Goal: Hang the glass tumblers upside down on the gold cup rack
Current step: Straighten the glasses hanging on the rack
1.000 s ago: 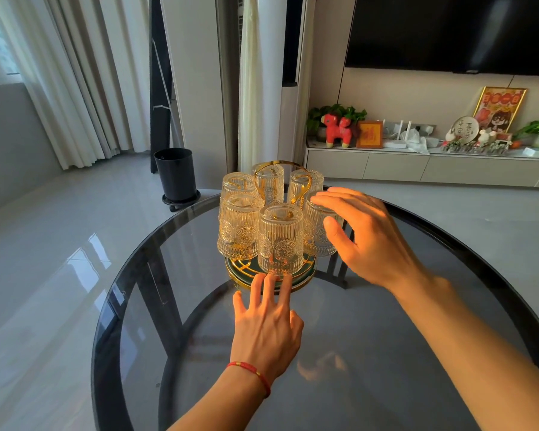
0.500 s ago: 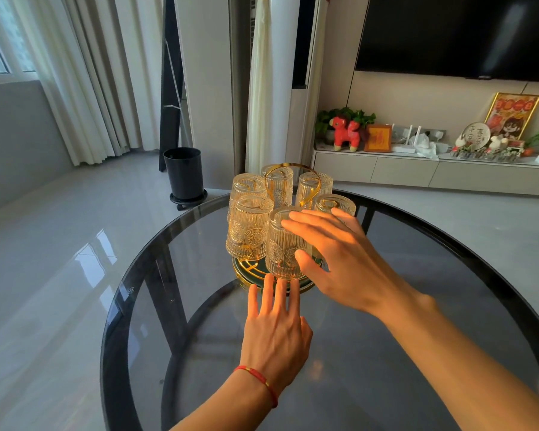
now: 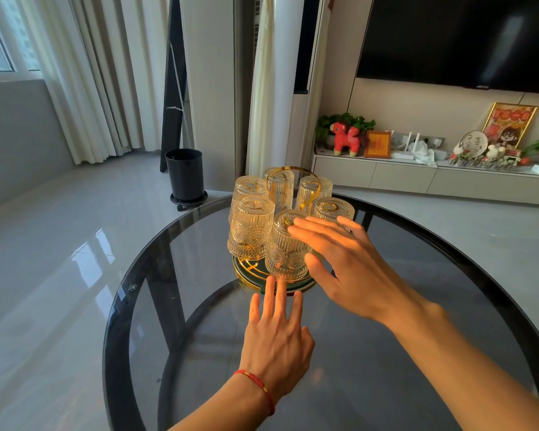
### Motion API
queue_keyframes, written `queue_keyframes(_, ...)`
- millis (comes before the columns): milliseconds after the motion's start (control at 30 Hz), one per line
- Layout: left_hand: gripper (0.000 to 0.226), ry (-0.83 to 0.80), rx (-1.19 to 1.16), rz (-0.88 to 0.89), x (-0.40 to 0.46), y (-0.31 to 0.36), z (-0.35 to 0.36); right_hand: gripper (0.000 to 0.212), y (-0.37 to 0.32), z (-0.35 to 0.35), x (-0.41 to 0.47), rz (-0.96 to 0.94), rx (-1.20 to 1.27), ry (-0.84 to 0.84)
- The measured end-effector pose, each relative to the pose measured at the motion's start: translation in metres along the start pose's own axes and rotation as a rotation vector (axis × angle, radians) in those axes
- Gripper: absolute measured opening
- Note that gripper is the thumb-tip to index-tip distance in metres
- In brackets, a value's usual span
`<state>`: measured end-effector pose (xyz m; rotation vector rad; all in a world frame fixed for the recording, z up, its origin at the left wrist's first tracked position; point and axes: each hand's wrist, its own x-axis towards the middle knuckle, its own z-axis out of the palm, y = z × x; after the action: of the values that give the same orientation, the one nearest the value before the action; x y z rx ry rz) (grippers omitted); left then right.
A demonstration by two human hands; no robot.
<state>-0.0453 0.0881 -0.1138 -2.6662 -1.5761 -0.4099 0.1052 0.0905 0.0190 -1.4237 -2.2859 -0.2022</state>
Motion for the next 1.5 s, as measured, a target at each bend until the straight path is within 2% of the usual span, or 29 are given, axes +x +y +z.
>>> queue_keyframes(400,0.063,0.000,-0.037,-0.016,0.000,0.000,0.002,0.052,0.001,0.002,-0.002,0.001,0.031,-0.010)
queue_keyframes(600,0.063,-0.016,-0.030,-0.030,0.002,0.001,0.001,0.049,-0.012,-0.005,0.022,0.049,0.094,0.107)
queue_keyframes(933,0.059,0.001,-0.048,-0.019,0.002,-0.001,-0.001,0.065,-0.032,0.013,0.087,0.083,-0.121,-0.174)
queue_keyframes(1233,0.056,0.064,-0.049,-0.012,0.002,-0.001,0.001,0.062,-0.042,0.021,0.085,0.063,-0.098,-0.148)
queue_keyframes(1500,0.058,0.059,-0.057,-0.017,0.003,-0.001,0.003,0.058,-0.044,0.024,0.086,0.044,-0.084,-0.149)
